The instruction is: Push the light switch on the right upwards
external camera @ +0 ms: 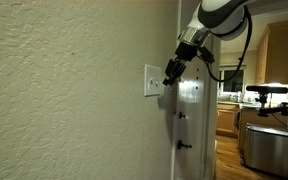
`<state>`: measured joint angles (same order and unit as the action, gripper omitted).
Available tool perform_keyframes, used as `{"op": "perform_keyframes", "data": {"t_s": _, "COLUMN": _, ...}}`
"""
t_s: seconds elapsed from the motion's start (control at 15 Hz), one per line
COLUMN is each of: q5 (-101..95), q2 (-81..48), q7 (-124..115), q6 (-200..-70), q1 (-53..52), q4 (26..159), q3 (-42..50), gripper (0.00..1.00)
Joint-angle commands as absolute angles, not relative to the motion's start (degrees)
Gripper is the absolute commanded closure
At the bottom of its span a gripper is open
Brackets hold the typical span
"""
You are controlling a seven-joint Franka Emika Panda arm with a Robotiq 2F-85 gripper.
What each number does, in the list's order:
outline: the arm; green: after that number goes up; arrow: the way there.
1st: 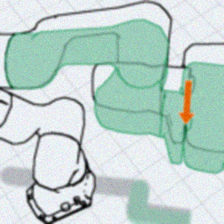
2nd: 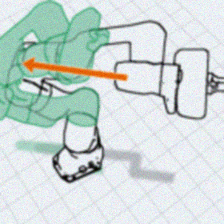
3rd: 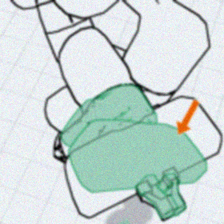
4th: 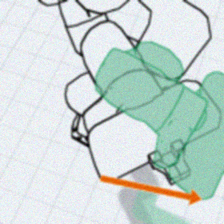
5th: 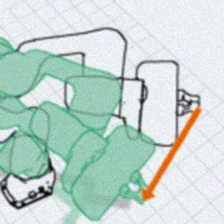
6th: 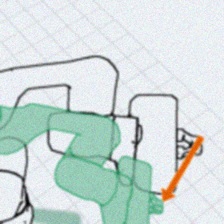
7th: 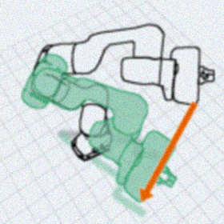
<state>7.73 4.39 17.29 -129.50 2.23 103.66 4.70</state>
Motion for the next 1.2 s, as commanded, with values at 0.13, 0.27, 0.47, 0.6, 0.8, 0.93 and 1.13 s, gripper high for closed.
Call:
{"op": "perform_keyframes", "data": {"t_s": 0.13, "q5": 9.8, "q2": 1.2, "q7": 18.9, "q6": -128.6, "q1": 2.2, "q4": 101.2, "q3": 4.0, "gripper": 0.02}}
{"op": "perform_keyframes", "data": {"t_s": 0.27, "q5": 9.6, "q2": 0.5, "q7": 18.9, "q6": -128.7, "q1": 2.3, "q4": 100.3, "q3": 3.8, "gripper": 0.00}}
{"op": "perform_keyframes", "data": {"t_s": 0.47, "q5": 9.5, "q2": -0.1, "q7": 19.3, "q6": -128.8, "q1": 2.4, "q4": 98.8, "q3": 3.5, "gripper": 0.07}}
{"op": "perform_keyframes", "data": {"t_s": 0.6, "q5": 9.5, "q2": -0.5, "q7": 19.3, "q6": -128.7, "q1": 2.5, "q4": 97.7, "q3": 3.5, "gripper": 0.23}}
{"op": "perform_keyframes", "data": {"t_s": 0.8, "q5": 9.7, "q2": -1.2, "q7": 20.0, "q6": -128.8, "q1": 2.6, "q4": 96.9, "q3": 3.5, "gripper": 0.51}}
{"op": "perform_keyframes", "data": {"t_s": 0.93, "q5": 9.6, "q2": -1.7, "q7": 20.2, "q6": -128.9, "q1": 2.7, "q4": 96.3, "q3": 3.4, "gripper": 0.65}}
{"op": "perform_keyframes", "data": {"t_s": 1.13, "q5": 9.7, "q2": -2.0, "q7": 21.1, "q6": -129.4, "q1": 2.8, "q4": 95.8, "q3": 3.3, "gripper": 0.84}}
